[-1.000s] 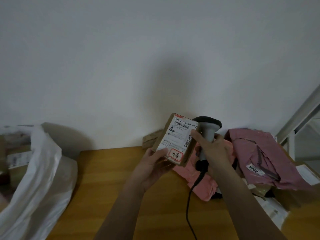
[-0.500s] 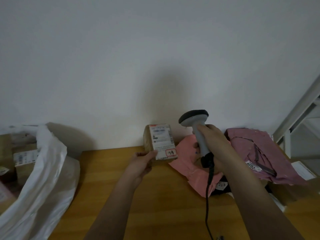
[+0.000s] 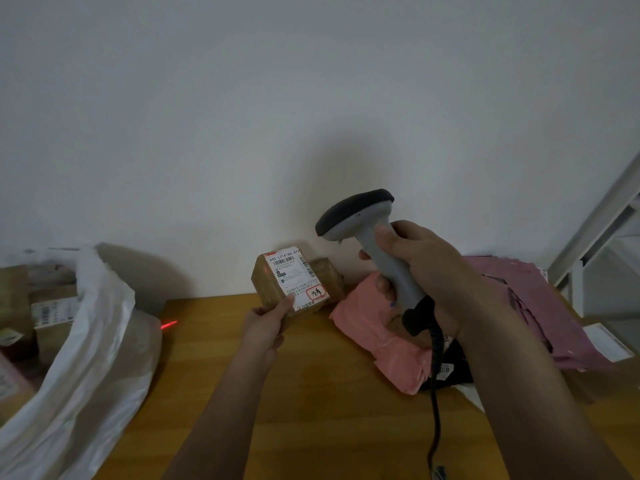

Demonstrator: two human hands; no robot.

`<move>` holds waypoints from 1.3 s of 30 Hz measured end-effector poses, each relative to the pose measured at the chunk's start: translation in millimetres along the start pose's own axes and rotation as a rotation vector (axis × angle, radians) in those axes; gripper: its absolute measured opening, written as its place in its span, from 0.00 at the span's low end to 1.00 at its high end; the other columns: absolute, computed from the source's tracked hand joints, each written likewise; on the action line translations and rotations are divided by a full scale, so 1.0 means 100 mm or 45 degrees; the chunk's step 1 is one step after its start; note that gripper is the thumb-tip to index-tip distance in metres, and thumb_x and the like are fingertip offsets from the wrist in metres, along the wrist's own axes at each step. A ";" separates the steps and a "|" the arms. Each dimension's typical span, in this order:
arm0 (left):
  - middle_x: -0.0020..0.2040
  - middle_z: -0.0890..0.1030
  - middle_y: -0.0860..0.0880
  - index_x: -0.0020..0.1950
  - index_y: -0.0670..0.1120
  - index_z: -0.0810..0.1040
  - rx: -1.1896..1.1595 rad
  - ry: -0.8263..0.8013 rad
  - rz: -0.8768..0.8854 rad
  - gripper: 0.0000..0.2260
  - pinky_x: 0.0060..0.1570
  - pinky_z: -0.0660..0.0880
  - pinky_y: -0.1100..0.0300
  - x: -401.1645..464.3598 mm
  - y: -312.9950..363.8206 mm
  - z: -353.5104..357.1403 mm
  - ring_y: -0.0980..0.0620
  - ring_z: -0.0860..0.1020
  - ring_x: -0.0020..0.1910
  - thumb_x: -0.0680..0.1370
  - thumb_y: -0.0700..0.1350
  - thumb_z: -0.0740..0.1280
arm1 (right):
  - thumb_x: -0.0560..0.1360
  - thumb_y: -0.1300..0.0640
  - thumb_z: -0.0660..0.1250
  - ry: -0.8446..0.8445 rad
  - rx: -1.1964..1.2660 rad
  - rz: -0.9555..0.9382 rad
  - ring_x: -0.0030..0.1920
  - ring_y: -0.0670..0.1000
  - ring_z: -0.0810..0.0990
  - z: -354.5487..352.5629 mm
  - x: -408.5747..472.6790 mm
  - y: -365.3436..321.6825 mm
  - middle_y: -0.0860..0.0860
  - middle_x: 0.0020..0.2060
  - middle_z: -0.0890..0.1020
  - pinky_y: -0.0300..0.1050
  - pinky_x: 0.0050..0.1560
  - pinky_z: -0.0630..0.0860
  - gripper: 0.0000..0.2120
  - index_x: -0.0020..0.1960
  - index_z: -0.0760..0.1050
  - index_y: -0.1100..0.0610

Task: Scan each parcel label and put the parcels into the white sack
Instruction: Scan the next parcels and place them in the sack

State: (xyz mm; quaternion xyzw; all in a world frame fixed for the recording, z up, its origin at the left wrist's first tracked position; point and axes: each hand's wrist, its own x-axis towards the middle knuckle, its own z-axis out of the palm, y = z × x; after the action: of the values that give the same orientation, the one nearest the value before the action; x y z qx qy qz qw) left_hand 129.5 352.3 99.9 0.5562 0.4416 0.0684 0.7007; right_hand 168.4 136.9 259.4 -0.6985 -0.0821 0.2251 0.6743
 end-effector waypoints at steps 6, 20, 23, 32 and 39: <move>0.62 0.77 0.43 0.67 0.43 0.68 -0.029 0.017 0.013 0.29 0.67 0.70 0.44 0.00 -0.02 0.04 0.43 0.75 0.63 0.72 0.48 0.76 | 0.81 0.49 0.60 0.009 -0.027 -0.039 0.27 0.47 0.74 -0.03 -0.06 -0.07 0.59 0.54 0.80 0.37 0.27 0.74 0.14 0.60 0.72 0.59; 0.57 0.77 0.45 0.65 0.43 0.67 -0.053 0.036 0.000 0.27 0.68 0.69 0.45 -0.03 -0.09 0.13 0.46 0.75 0.57 0.72 0.47 0.75 | 0.81 0.50 0.59 -0.022 -0.042 -0.028 0.24 0.45 0.74 -0.13 0.05 -0.05 0.60 0.51 0.81 0.37 0.25 0.73 0.14 0.59 0.72 0.59; 0.57 0.77 0.45 0.65 0.43 0.67 -0.073 0.050 0.010 0.26 0.67 0.69 0.47 -0.05 -0.12 0.06 0.46 0.75 0.58 0.73 0.47 0.75 | 0.81 0.50 0.59 -0.068 0.008 -0.001 0.24 0.45 0.74 -0.08 0.09 -0.03 0.57 0.49 0.80 0.36 0.24 0.72 0.14 0.59 0.72 0.59; 0.56 0.79 0.47 0.63 0.46 0.67 -0.203 0.165 0.129 0.28 0.52 0.75 0.57 -0.01 0.10 -0.31 0.51 0.79 0.52 0.71 0.54 0.76 | 0.76 0.52 0.68 -0.150 0.166 0.114 0.21 0.45 0.72 0.33 0.22 0.04 0.50 0.35 0.83 0.36 0.22 0.71 0.17 0.59 0.75 0.62; 0.58 0.77 0.46 0.62 0.49 0.59 -0.230 0.625 0.690 0.30 0.43 0.77 0.68 0.09 0.50 -1.16 0.56 0.80 0.51 0.71 0.47 0.77 | 0.75 0.57 0.70 -0.126 0.229 0.073 0.26 0.46 0.72 1.11 0.24 0.18 0.57 0.50 0.85 0.38 0.24 0.72 0.08 0.54 0.77 0.56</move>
State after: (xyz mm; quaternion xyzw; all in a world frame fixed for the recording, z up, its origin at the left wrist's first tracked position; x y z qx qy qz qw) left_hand 73.8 459.4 137.8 0.5560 0.4255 0.4212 0.5766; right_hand 139.4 245.7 237.7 -0.6253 -0.0746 0.2849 0.7227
